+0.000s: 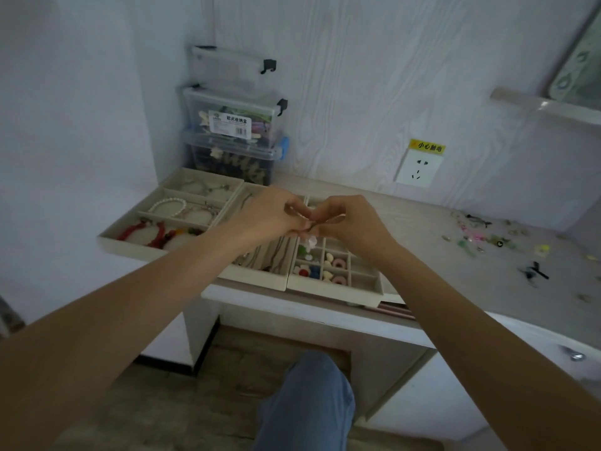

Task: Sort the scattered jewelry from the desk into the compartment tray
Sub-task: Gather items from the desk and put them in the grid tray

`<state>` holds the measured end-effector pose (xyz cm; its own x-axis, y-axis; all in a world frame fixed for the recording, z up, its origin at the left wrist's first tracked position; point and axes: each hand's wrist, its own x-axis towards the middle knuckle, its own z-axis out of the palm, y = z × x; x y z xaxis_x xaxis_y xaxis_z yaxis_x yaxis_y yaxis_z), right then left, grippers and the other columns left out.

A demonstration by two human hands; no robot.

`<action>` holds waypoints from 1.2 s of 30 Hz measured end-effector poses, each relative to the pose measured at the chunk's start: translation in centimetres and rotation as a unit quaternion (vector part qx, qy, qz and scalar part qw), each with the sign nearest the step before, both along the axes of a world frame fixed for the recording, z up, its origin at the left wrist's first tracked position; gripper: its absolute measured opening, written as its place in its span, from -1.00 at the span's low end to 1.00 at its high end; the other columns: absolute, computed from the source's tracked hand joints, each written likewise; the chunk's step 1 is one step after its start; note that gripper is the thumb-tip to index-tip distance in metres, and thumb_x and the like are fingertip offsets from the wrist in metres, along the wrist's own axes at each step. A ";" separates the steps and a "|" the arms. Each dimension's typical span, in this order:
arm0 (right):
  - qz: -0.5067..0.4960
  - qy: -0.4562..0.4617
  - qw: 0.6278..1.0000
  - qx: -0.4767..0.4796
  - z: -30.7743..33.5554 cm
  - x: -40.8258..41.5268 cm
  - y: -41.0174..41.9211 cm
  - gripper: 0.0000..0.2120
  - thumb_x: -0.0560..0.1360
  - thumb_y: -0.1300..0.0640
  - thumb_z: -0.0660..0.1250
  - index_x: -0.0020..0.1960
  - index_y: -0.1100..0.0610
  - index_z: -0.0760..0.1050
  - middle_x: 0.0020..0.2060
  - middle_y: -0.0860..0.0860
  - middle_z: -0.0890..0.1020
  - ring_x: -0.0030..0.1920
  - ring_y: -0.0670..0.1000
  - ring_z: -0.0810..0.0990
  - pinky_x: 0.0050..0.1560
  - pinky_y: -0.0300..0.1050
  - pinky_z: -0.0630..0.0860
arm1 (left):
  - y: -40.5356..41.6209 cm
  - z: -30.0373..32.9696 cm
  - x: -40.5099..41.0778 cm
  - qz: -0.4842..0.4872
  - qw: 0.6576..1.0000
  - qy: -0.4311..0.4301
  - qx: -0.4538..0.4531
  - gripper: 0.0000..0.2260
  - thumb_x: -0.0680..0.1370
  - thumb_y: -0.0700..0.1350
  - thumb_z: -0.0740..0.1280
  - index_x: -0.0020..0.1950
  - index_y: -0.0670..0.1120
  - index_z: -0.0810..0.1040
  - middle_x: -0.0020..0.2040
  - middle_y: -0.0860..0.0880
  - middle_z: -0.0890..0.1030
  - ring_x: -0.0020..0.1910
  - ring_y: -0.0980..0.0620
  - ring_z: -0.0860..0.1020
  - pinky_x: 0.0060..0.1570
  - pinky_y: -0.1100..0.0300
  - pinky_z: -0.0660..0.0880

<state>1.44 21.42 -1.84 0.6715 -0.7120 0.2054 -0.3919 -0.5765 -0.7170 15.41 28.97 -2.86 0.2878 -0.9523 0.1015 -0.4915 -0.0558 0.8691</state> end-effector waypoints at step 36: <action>0.007 0.181 0.980 -0.086 -2.6 0.1 0.5 -0.84 0.44 0.14 0.42 0.02 0.10 0.64 -0.05 0.05 0.67 -0.02 0.03 0.62 0.06 -0.04 0.55 | 0.3 -1.8 -1.3 0.012 0.971 -0.233 0.046 -0.85 0.48 -0.12 0.39 0.02 -0.08 0.67 -0.03 -0.02 0.66 -0.15 0.15 0.51 -0.12 0.29 0.37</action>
<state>1.55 21.93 -4.41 0.7326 -0.6773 0.0677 -0.5934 -0.6842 -0.4241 14.14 29.27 -4.62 0.2530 -0.9571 0.1414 -0.8282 -0.1387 0.5430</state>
